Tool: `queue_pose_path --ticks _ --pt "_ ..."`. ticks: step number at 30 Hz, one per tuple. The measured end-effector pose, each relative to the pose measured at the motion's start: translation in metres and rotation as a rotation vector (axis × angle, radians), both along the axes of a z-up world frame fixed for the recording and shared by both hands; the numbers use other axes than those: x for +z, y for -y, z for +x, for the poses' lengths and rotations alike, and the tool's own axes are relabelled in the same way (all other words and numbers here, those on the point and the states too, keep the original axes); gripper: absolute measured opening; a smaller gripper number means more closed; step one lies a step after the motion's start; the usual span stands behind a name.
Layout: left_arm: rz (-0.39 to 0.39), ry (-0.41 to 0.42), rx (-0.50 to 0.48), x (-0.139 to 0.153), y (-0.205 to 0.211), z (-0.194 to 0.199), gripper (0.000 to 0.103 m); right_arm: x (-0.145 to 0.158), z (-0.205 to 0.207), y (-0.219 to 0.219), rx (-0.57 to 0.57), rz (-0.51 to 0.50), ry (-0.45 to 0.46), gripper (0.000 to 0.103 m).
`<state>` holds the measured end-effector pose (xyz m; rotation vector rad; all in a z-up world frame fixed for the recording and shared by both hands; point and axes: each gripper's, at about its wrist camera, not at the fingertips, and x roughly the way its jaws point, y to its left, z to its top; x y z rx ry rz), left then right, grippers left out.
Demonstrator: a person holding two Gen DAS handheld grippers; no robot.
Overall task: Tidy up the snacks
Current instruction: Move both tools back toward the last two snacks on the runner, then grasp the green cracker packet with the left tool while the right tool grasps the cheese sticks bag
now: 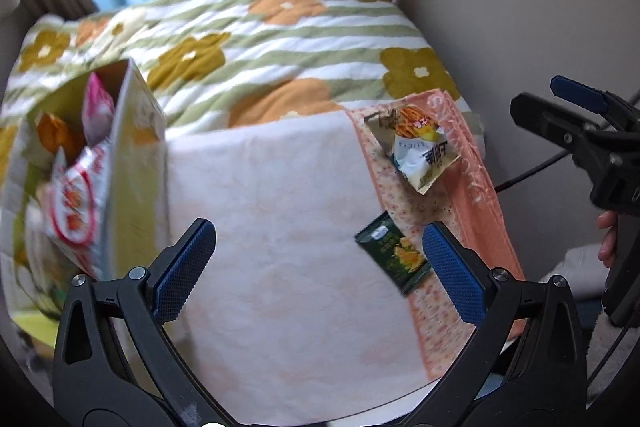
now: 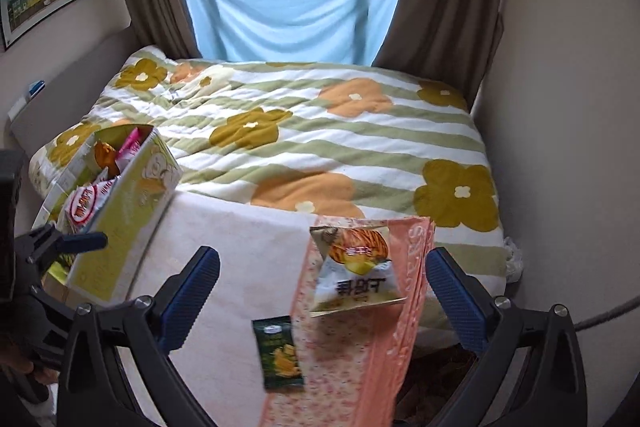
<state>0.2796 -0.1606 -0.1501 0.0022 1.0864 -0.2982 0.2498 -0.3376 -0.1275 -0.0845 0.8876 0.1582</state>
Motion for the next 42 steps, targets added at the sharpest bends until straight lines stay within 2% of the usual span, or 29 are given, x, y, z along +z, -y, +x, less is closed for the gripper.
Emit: queue_pose_path --ticks 4,8,10,16,19,21,23,25,27,32,38,42 --pt "-0.010 -0.082 0.103 -0.036 0.027 -0.002 0.103 -0.025 0.024 0.026 0.055 -0.002 -0.077 0.102" --pt "-0.043 -0.157 0.195 -0.075 0.047 -0.003 0.103 -0.045 0.043 0.040 0.076 -0.030 -0.097 0.102" --pt "-0.035 -0.189 0.231 -0.096 0.057 -0.004 0.103 -0.057 0.054 0.044 0.078 -0.019 -0.124 0.102" --pt "-0.008 -0.229 0.285 -0.137 0.084 -0.004 0.101 -0.095 0.078 0.045 0.125 -0.022 -0.197 0.102" --pt "0.005 -0.236 0.295 -0.149 0.091 -0.003 0.098 -0.111 0.086 0.044 0.143 -0.025 -0.221 0.102" --pt "0.024 -0.248 0.280 -0.159 0.096 -0.002 0.089 -0.118 0.089 0.043 0.151 -0.029 -0.230 0.102" --pt "0.079 -0.221 0.251 -0.160 0.103 -0.003 0.086 -0.124 0.091 0.041 0.169 -0.030 -0.232 0.102" --pt "0.101 -0.218 0.236 -0.160 0.104 -0.004 0.085 -0.129 0.093 0.037 0.179 -0.046 -0.232 0.102" --pt "0.128 -0.219 0.237 -0.160 0.100 -0.004 0.081 -0.133 0.095 0.036 0.179 -0.049 -0.236 0.102" --pt "0.195 -0.215 0.259 -0.156 0.078 -0.003 0.080 -0.140 0.099 0.036 0.169 -0.050 -0.248 0.102" --pt "0.188 -0.212 0.126 -0.156 0.095 0.007 0.079 -0.156 0.103 0.036 0.167 -0.069 -0.287 0.102" --pt "0.180 -0.215 0.061 -0.153 0.100 0.008 0.072 -0.155 0.102 0.032 0.198 -0.077 -0.270 0.102"
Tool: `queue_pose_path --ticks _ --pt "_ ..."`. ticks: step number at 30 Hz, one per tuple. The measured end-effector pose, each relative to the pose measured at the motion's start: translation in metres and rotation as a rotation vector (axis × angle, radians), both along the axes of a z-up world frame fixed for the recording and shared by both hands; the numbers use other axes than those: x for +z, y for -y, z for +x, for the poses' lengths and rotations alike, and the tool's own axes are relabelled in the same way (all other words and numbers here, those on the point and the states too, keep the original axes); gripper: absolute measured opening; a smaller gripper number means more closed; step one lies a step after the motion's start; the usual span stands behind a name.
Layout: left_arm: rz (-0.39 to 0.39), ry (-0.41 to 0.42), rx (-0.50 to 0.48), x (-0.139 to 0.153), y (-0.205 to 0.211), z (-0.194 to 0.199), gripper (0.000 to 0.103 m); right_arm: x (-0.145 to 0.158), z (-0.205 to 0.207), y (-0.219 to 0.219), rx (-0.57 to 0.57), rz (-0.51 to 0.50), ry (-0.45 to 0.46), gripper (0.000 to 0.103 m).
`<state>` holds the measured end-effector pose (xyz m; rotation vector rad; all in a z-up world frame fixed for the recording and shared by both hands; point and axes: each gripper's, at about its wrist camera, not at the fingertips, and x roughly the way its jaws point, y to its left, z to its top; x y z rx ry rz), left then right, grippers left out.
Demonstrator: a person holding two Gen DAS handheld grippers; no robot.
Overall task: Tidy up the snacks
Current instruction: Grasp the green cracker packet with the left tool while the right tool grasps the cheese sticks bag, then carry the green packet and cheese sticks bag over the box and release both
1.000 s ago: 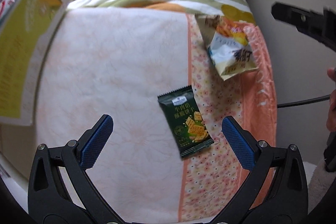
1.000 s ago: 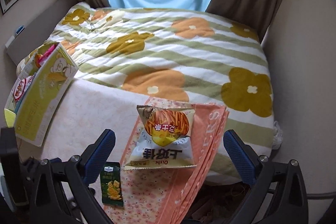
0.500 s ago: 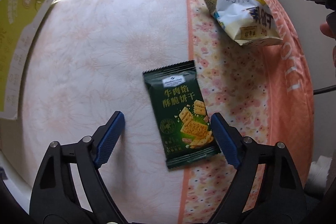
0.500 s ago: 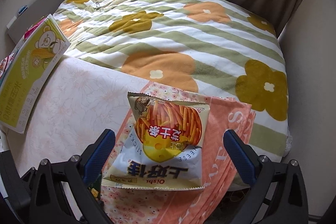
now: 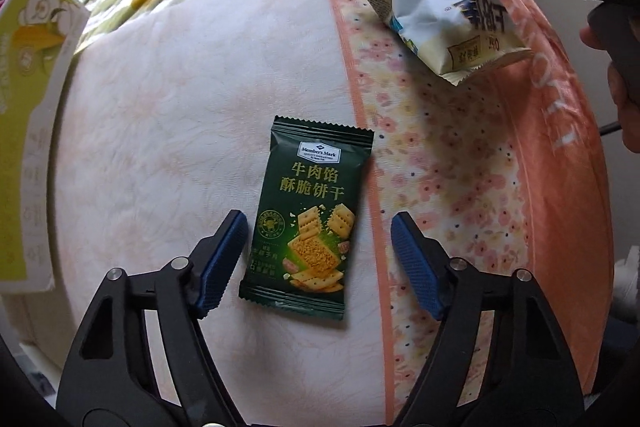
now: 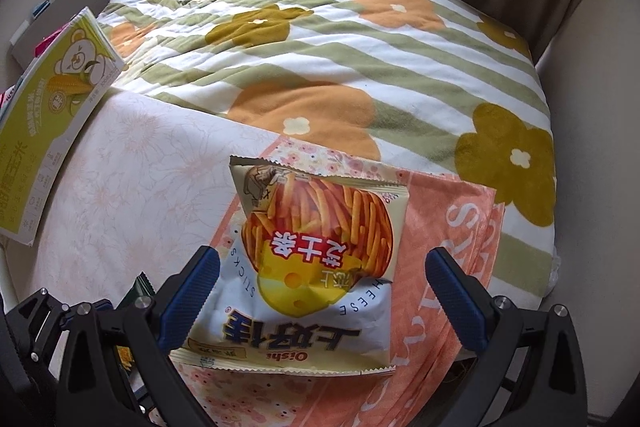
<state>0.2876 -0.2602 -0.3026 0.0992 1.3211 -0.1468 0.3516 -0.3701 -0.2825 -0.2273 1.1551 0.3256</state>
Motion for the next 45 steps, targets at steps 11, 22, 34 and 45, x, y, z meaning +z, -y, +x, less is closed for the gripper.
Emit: queue_pose_path --ticks 11,22,34,45 --pt "-0.007 -0.007 -0.053 0.006 0.003 0.007 0.040 -0.015 0.014 -0.009 0.048 0.011 -0.051 0.102" --pt "-0.010 -0.015 -0.004 0.006 -0.008 0.011 0.040 -0.037 0.019 -0.013 0.065 0.046 -0.142 0.091" --pt "-0.052 0.005 0.066 -0.004 -0.015 0.006 0.040 -0.024 0.014 -0.015 0.095 0.044 -0.060 0.055" --pt "-0.084 0.089 0.094 0.013 -0.020 -0.006 0.040 0.026 -0.002 -0.014 0.082 0.065 0.011 0.054"
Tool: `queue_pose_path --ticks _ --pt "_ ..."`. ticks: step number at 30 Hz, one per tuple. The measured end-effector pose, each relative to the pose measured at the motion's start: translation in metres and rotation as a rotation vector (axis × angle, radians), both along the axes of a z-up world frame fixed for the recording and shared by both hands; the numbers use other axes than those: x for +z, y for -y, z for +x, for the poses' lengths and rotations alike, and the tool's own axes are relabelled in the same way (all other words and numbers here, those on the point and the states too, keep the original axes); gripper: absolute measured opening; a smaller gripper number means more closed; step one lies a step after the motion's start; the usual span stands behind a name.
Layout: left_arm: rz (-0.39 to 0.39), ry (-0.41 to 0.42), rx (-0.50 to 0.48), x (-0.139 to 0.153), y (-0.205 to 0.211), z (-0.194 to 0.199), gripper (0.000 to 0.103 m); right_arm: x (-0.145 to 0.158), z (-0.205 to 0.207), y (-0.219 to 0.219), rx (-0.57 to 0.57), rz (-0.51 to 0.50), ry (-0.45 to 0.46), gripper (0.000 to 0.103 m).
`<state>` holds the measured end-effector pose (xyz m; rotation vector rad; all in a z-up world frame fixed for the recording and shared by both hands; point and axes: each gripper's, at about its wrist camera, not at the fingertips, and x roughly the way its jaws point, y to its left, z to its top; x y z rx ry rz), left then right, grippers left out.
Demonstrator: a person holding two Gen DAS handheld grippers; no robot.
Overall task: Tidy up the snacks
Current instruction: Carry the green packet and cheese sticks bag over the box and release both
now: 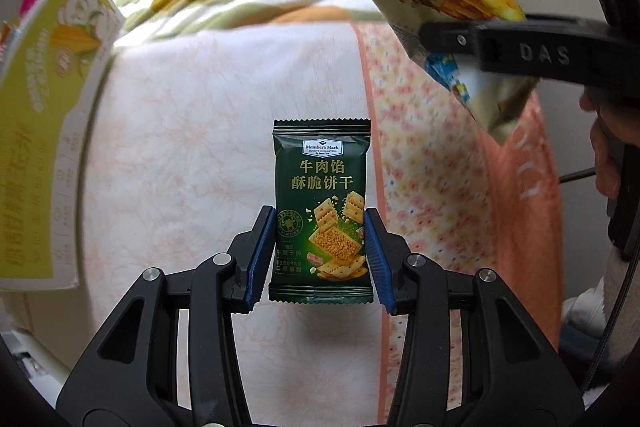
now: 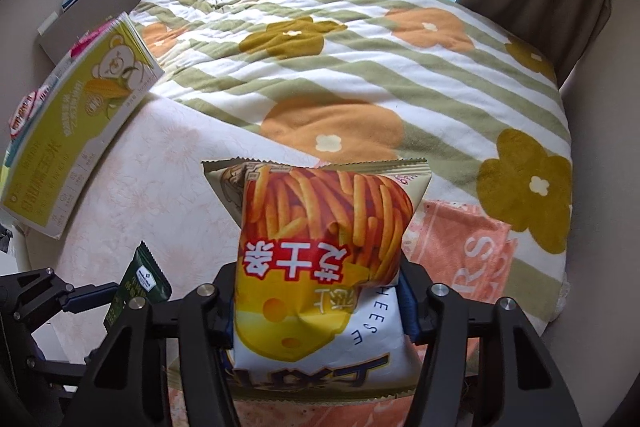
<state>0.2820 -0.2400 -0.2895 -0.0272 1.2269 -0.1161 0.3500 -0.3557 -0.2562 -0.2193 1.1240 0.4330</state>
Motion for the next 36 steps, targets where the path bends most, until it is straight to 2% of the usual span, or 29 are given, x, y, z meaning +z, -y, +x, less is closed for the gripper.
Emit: queue_pose_path --ticks 6,12,18,21,25,29,34,36 --pt "-0.032 0.079 0.032 0.047 -0.024 0.001 0.040 0.045 -0.016 -0.011 0.006 -0.007 0.068 0.054" --pt "-0.059 0.168 0.066 0.100 -0.071 0.004 0.040 0.083 -0.032 -0.044 0.027 -0.003 0.124 0.054" --pt "-0.047 0.249 0.084 0.142 -0.139 0.001 0.040 0.118 -0.053 -0.102 0.050 -0.004 0.184 0.054" --pt "-0.064 0.273 0.087 0.158 -0.187 -0.001 0.040 0.132 -0.062 -0.141 0.043 0.018 0.215 0.054" --pt "-0.054 0.279 0.060 0.164 -0.244 0.003 0.040 0.142 -0.070 -0.189 -0.001 0.040 0.245 0.054" --pt "-0.042 0.264 0.038 0.157 -0.307 0.006 0.040 0.144 -0.075 -0.238 -0.040 0.075 0.242 0.054" --pt "-0.043 0.233 0.019 0.143 -0.366 0.007 0.040 0.134 -0.080 -0.290 -0.095 0.076 0.220 0.054" --pt "-0.044 0.222 0.006 0.138 -0.378 0.006 0.040 0.130 -0.084 -0.303 -0.109 0.086 0.207 0.054"
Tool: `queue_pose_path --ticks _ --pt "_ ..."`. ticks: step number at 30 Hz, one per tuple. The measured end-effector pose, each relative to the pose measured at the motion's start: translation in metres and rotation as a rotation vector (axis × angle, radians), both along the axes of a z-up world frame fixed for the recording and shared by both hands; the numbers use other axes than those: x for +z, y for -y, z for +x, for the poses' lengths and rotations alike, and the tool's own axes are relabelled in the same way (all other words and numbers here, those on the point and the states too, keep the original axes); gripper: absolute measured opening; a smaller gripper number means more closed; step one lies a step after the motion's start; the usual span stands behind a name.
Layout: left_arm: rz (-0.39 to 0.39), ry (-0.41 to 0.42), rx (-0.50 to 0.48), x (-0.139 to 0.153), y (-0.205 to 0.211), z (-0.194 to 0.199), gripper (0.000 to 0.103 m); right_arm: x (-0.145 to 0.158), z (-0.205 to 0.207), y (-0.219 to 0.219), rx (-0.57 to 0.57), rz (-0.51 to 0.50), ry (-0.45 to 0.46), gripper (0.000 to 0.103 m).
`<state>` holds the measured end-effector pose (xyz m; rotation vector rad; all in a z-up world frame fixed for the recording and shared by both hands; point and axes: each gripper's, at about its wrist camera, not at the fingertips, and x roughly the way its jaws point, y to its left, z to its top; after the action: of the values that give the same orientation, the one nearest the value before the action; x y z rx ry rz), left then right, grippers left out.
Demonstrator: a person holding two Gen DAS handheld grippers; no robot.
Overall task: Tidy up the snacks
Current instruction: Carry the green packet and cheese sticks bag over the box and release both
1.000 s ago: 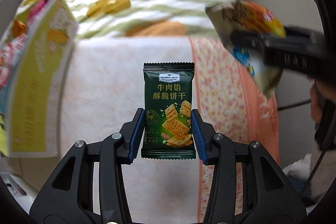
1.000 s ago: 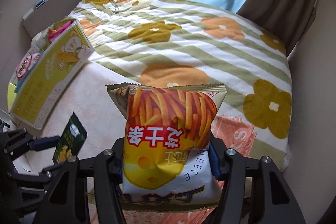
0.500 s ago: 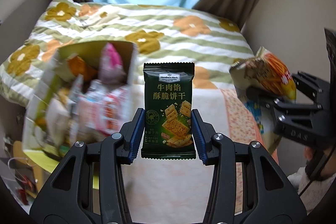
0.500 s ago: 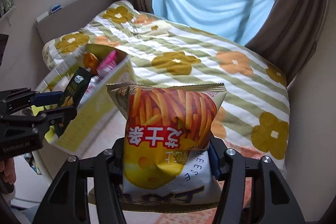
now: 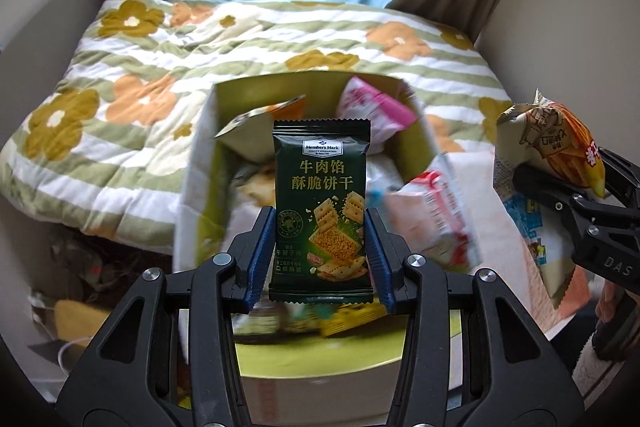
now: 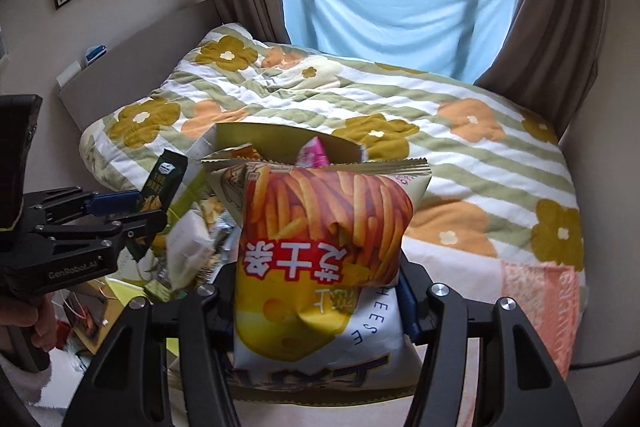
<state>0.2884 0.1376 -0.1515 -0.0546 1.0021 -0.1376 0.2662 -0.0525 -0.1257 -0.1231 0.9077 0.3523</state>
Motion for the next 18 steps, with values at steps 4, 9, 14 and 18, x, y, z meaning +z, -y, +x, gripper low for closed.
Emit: queue_pose_path --ticks 4,9,14,18 --pt "-0.012 -0.032 -0.011 -0.013 -0.023 -0.002 0.040 -0.006 -0.005 -0.025 -0.011 0.005 -0.032 0.054" --pt "-0.026 -0.056 0.000 -0.026 -0.032 -0.009 0.040 -0.012 -0.006 -0.041 -0.011 -0.009 -0.068 0.054" --pt "0.010 -0.053 0.007 -0.026 -0.031 -0.017 0.103 -0.011 -0.006 -0.048 0.000 0.002 -0.059 0.054" --pt "0.012 -0.036 0.019 -0.021 -0.036 -0.027 0.103 -0.009 -0.005 -0.052 0.016 0.003 -0.055 0.054"
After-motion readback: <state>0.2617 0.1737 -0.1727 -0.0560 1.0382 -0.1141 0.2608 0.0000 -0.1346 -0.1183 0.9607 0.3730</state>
